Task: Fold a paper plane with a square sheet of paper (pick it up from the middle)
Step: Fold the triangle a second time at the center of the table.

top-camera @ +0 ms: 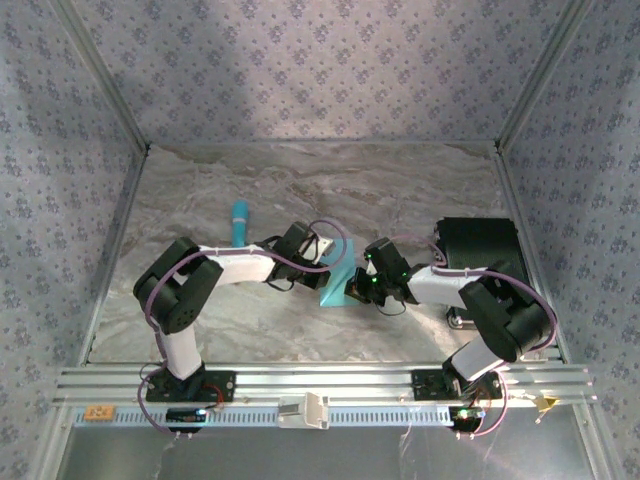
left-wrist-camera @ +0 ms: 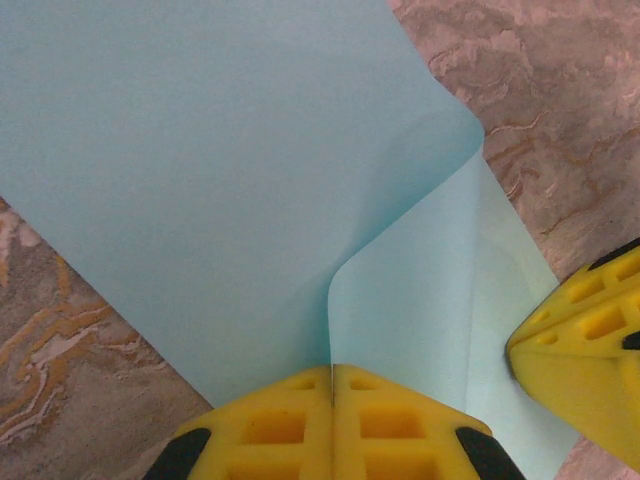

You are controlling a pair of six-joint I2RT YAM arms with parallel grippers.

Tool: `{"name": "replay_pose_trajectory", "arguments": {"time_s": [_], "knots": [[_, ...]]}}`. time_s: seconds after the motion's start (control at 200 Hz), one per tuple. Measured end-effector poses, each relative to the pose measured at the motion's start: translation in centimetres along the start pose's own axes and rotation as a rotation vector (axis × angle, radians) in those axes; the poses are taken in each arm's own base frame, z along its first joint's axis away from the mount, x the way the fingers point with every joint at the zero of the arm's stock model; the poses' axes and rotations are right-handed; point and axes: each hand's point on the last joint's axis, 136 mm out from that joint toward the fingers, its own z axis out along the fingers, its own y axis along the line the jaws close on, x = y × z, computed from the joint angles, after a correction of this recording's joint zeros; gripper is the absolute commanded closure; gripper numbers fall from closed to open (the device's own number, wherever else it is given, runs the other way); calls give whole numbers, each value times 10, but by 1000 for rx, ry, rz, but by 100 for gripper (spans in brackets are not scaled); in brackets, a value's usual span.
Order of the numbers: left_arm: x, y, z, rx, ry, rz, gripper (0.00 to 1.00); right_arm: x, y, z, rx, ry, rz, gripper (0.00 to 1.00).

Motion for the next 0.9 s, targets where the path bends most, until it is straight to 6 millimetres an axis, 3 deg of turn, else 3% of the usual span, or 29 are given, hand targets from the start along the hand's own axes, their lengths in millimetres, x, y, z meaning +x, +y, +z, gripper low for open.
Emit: {"name": "replay_pose_trajectory", "arguments": {"time_s": [0.63, 0.899], "knots": [[0, 0, 0, 1, -1, -4, 100, -1, 0, 0, -1, -2, 1, 95], [0, -1, 0, 8, 3, -4, 100, -15, 2, -8, -28, -42, 22, 94]]}}
